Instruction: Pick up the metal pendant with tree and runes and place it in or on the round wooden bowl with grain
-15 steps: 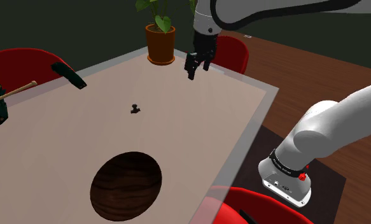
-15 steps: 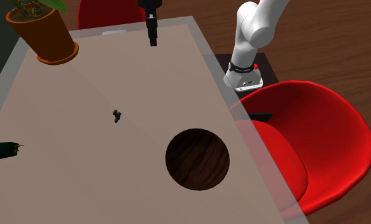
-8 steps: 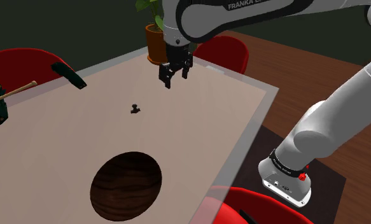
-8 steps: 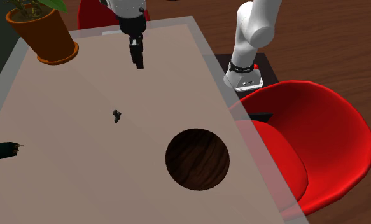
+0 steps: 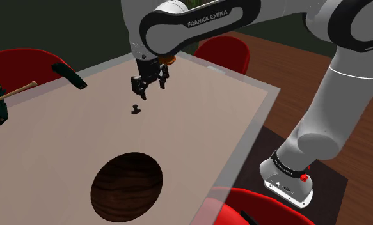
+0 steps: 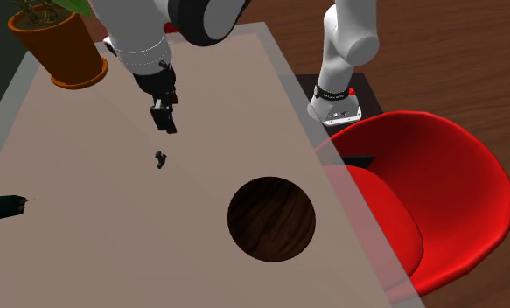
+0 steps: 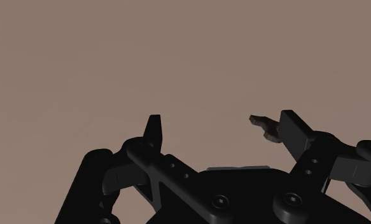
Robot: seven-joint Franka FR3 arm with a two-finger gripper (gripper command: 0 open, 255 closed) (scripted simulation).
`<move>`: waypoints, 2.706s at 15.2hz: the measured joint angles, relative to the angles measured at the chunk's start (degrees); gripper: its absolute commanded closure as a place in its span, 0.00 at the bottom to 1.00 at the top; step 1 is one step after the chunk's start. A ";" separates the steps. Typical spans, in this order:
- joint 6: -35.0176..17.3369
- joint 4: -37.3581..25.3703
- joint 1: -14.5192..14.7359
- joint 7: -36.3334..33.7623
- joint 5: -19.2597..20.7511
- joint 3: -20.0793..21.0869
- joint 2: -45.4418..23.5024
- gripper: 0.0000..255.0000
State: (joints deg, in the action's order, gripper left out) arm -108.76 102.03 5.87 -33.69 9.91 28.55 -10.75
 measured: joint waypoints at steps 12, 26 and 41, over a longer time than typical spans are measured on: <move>4.07 -19.84 8.45 -7.95 8.53 -1.53 -20.75 0.00; 1.45 -17.81 8.26 -8.35 9.00 -1.80 -21.44 1.00; 6.66 -21.80 8.45 -7.37 8.08 -1.31 -19.95 1.00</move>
State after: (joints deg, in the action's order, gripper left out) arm -102.10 80.23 14.32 -41.06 17.99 27.24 -30.69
